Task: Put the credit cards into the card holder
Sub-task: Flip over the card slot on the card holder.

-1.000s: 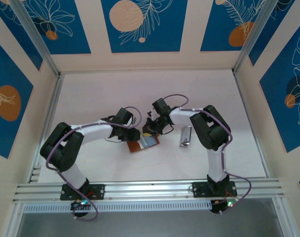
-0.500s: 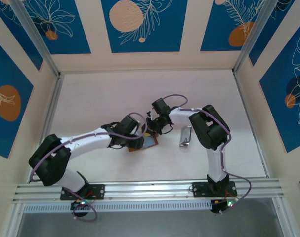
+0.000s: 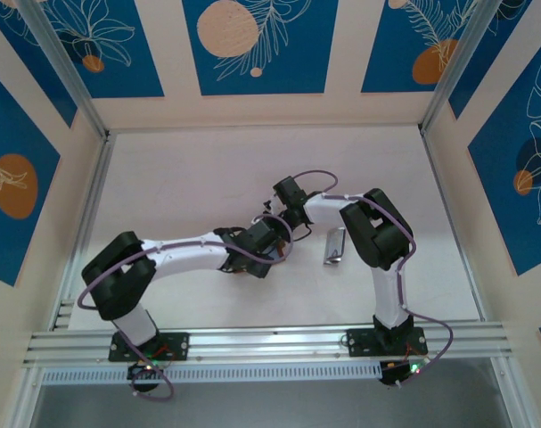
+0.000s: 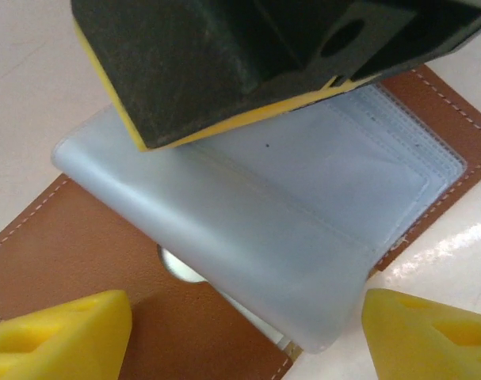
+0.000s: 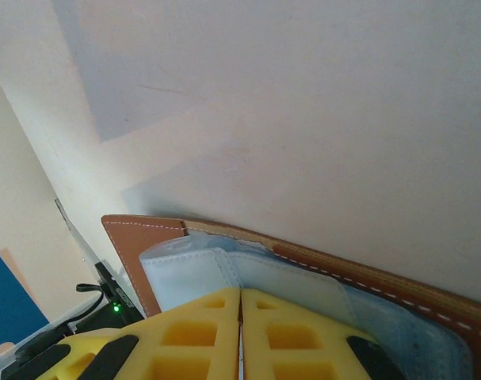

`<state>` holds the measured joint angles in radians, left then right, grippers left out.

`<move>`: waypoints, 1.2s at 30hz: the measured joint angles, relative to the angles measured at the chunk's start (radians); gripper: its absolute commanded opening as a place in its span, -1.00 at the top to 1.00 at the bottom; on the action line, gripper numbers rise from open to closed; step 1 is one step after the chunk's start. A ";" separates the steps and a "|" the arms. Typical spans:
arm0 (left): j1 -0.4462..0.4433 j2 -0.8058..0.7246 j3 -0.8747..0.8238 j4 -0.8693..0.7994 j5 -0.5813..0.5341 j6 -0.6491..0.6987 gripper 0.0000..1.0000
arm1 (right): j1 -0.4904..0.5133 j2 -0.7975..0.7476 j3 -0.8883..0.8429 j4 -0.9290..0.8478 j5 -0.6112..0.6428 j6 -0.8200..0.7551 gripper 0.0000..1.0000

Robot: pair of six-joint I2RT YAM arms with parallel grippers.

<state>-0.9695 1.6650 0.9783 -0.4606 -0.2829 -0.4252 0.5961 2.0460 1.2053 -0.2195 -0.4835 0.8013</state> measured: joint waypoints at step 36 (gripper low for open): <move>0.248 -0.246 -0.208 0.032 0.023 -0.189 0.04 | 0.022 -0.020 0.009 -0.014 0.059 -0.055 0.47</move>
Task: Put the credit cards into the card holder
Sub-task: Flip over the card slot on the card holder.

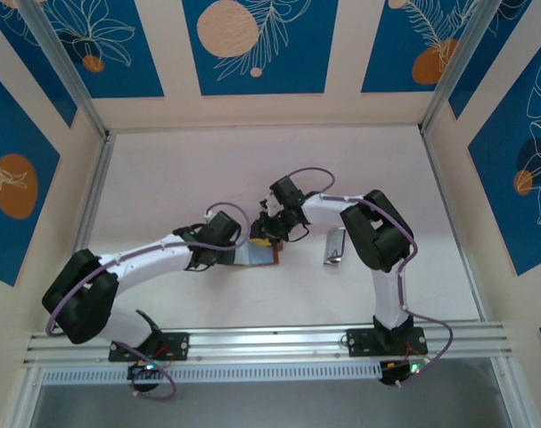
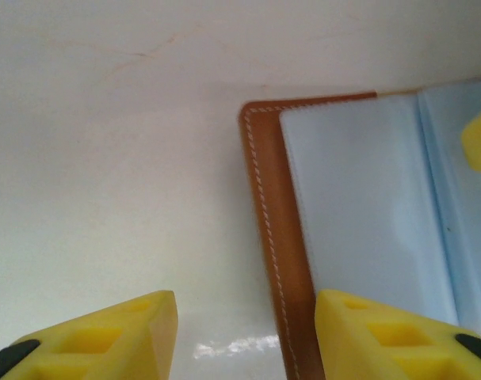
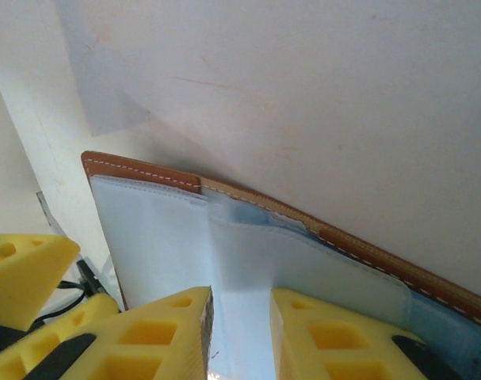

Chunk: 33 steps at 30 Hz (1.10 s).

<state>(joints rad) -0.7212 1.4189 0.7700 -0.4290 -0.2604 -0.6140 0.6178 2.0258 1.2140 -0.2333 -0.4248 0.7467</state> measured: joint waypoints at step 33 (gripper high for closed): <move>0.023 0.203 0.094 0.077 0.271 0.067 0.85 | 0.029 -0.055 0.013 -0.156 0.220 -0.062 0.61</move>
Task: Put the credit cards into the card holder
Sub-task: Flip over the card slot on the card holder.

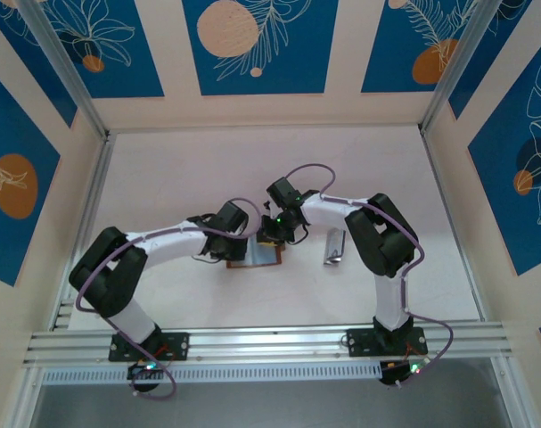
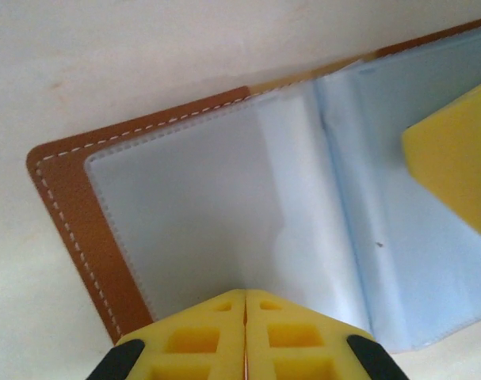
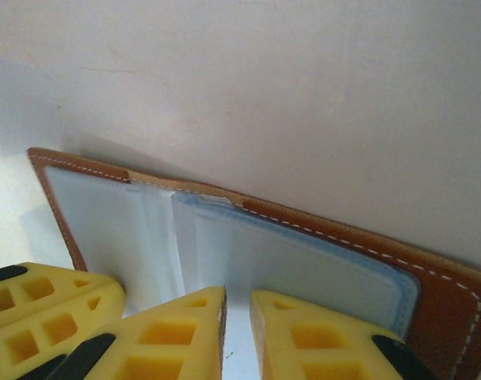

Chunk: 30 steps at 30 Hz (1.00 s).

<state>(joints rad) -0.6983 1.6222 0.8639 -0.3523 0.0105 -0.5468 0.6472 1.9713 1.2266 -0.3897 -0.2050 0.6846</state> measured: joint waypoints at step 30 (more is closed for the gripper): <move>-0.005 -0.015 -0.055 0.106 -0.005 -0.001 0.86 | -0.582 -0.723 -0.447 -0.247 0.167 -0.042 0.39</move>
<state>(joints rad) -0.7036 1.6073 0.8085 -0.2459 0.0059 -0.5476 0.0654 1.2488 0.7799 -0.6369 -0.0380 0.6422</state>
